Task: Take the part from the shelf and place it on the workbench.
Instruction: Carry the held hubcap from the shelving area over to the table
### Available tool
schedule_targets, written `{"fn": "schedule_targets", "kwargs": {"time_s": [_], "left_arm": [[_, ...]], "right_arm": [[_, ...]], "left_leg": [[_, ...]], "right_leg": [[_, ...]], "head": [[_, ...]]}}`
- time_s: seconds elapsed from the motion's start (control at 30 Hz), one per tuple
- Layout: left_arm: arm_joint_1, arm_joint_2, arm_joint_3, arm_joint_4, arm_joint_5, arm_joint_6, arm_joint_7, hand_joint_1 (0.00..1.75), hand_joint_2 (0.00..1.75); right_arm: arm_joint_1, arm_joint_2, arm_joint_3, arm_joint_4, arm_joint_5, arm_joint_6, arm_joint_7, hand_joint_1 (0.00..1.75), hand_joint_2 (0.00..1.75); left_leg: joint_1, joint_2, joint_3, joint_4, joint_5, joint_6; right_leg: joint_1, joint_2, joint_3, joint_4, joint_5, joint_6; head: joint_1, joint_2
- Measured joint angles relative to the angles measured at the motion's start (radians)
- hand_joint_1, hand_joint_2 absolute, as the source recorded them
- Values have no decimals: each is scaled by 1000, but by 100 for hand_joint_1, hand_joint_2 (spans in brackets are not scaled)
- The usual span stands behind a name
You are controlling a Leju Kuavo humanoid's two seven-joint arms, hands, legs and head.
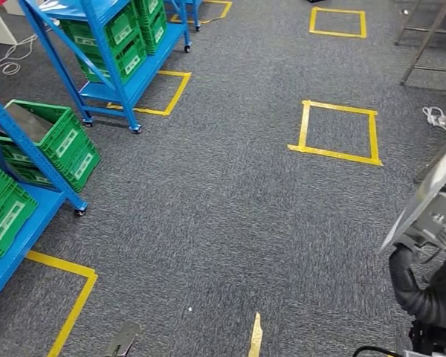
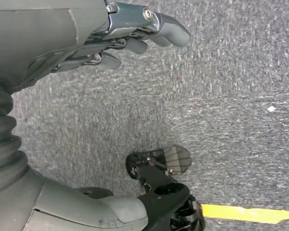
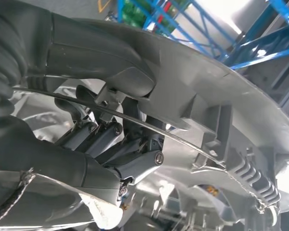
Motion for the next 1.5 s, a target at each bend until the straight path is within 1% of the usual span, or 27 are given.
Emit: {"fn": "schedule_targets", "kwargs": {"time_s": [0.03, 0.1, 0.2, 0.27, 0.3, 0.33, 0.4, 0.47, 0.53, 0.57, 0.63, 0.7, 0.77, 0.8, 0.83, 0.9, 0.97, 1.03, 1.1, 1.17, 1.23, 1.27, 1.3, 1.37, 1.4, 1.43, 1.5], "left_arm": [[0, 0, 0, 0, 0, 0, -1, 0, 175], [0, 1, 0, 0, 0, 0, -2, 0, 175], [3, 2, 2, 0, 1, 0, -4, 0, 175], [7, 2, 4, 0, 1, 0, -4, 0, 175], [8, 2, 4, 0, 2, 0, -4, 0, 175], [8, 3, 4, 0, 2, 0, -4, 0, 175], [8, 7, 5, 0, 3, 0, -5, 0, 175], [8, 10, 6, 0, 4, 0, -5, 0, 175], [8, 10, 6, 0, 4, 0, -5, 0, 175], [7, 10, 6, 0, 3, 0, -5, 0, 175], [5, 10, 6, 0, 3, 0, -6, 0, 175], [7, 12, 6, 0, 2, 0, -6, 0, 175], [9, 12, 6, 0, 1, 0, -6, 0, 175], [9, 12, 6, 0, 0, 0, -6, 0, 175], [9, 12, 6, 0, -1, 0, -6, 0, 175], [7, 12, 6, 0, -5, 0, -7, 0, 175], [5, 13, 6, 0, -8, 0, -7, 0, 175], [5, 14, 6, 0, -9, 0, -8, 0, 175], [3, 14, 6, 0, -9, 0, -8, 0, 175], [3, 14, 6, 0, -9, 0, -9, 0, 175], [6, 14, 6, 0, -9, -1, -9, 0, 175], [8, 14, 6, 0, -9, -1, -9, 0, 175], [9, 14, 6, 0, -9, -2, -9, 0, 175], [9, 15, 6, 0, -7, -2, -9, 0, 175], [9, 17, 6, 0, -5, -2, -9, 0, 175], [9, 19, 7, 0, -2, -3, -9, 0, 175], [8, 22, 9, 0, 2, -6, -8, 0, 175]], "right_arm": [[5, 0, -1, -1, 0, -2, -2, 175, 175], [11, 0, -3, -6, 0, -3, -4, 175, 175], [16, 0, -3, -9, 0, -4, -4, 175, 175], [21, 0, -3, -9, 1, -4, -5, 175, 175], [24, 0, -3, -10, 1, -5, -5, 175, 175], [27, 0, -3, -11, 1, -5, -5, 175, 175], [32, 0, -3, -14, 1, -6, -5, 175, 175], [37, 0, -3, -16, 0, -7, -6, 175, 175], [42, 0, -3, -17, -1, -8, -8, 175, 175], [44, 0, -4, -18, -2, -8, -8, 175, 175], [44, 0, -4, -19, -3, -7, -9, 175, 175], [43, -1, -3, -20, -5, -6, -9, 175, 175], [42, -1, -3, -20, -5, -3, -8, 175, 175], [42, -1, -3, -20, -5, -1, -8, 175, 175], [42, -1, -3, -20, -5, 1, -7, 175, 175], [38, -1, -2, -20, -5, 5, -6, 175, 175], [34, -1, -2, -19, -6, 9, -4, 175, 175], [33, -1, -2, -18, -7, 10, -2, 175, 175], [33, -1, -3, -18, -8, 11, -2, 175, 175], [30, -1, -3, -18, -9, 13, -2, 175, 175], [30, -1, -3, -17, -9, 16, -1, 175, 175], [30, -1, -3, -17, -9, 17, -1, 175, 175], [30, -1, -3, -17, -10, 19, 0, 175, 175], [25, -1, -3, -15, -15, 27, 7, 175, 175], [20, -1, -3, -13, -18, 33, 12, 175, 175], [12, -1, -3, -10, -20, 39, 17, 175, 175], [-4, -1, -2, -1, -22, 50, 26, 175, 175]], "left_leg": [[2, 1, 1, 1, -3, -5], [6, -24, -10, 34, -32, -14], [8, -68, -85, 213, -126, -19], [8, -72, -120, 290, -142, -15], [8, -74, -112, 272, -120, -11], [7, -81, -88, 218, -83, -6], [7, -120, -27, 80, -19, 3], [6, -149, 0, 11, -1, 7], [4, -136, 2, -1, 2, 9], [5, -126, 4, -8, 6, 12], [8, -103, 7, -22, 15, 20], [6, -81, 5, -24, 17, 24], [4, -58, 3, -23, 17, 24], [4, -48, 3, -23, 17, 23], [5, -38, 4, -23, 16, 22], [3, -23, 5, -20, 13, 16], [-1, -11, 5, -16, 11, 6], [-1, 0, 6, -15, 11, -2], [3, -14, 1, 2, -6, -12], [7, -52, -35, 92, -63, -21], [8, -70, -96, 234, -127, -23], [8, -72, -116, 279, -138, -22], [8, -73, -119, 285, -127, -20], [9, -86, -71, 180, -58, -14], [10, -106, -39, 108, -26, -11], [12, -124, -13, 48, -5, -9], [12, -144, 5, 0, 1, -7]], "right_leg": [[-1, 7, -1, 0, 2, -5], [-3, 22, -2, -2, 6, -17], [-3, 46, -2, -3, 8, -28], [0, 67, -2, -3, 9, -29], [1, 78, -2, -3, 9, -29], [2, 89, -1, -3, 10, -29], [1, 108, -1, -2, 12, -26], [-3, 125, -10, -1, 17, -17], [-7, 142, -19, -3, 23, -4], [-8, 138, -25, 1, 20, 0], [-5, 99, -56, 56, -17, 6], [-5, 57, -115, 182, -79, 12], [-7, 45, -151, 269, -105, 18], [-8, 41, -142, 258, -91, 20], [-9, 35, -111, 206, -62, 22], [-8, 4, -27, 59, -12, 21], [-3, -13, 16, -14, 1, 11], [0, 1, 15, -17, 3, -2], [-3, 15, 14, -20, 8, -14], [-6, 29, 14, -22, 12, -23], [-4, 46, 13, -22, 13, -27], [-3, 57, 12, -21, 13, -28], [-2, 68, 12, -20, 14, -27], [-2, 89, 13, -18, 14, -27], [-2, 99, 12, -16, 14, -25], [-1, 109, 9, -14, 15, -21], [-3, 126, -1, -12, 21, -10]], "head": [[0, 0], [-1, 0], [-2, 0], [-2, 0], [-2, 0], [-2, 0], [-1, 0], [-2, 0], [-4, 0], [-3, 0], [1, 0], [4, 0], [4, 0], [5, 0], [6, 0], [8, 0], [6, 0], [4, 0], [3, 0], [0, 0], [-1, 0], [-1, 0], [-1, 0], [-1, 0], [-1, 0], [0, 0], [0, 0]]}}
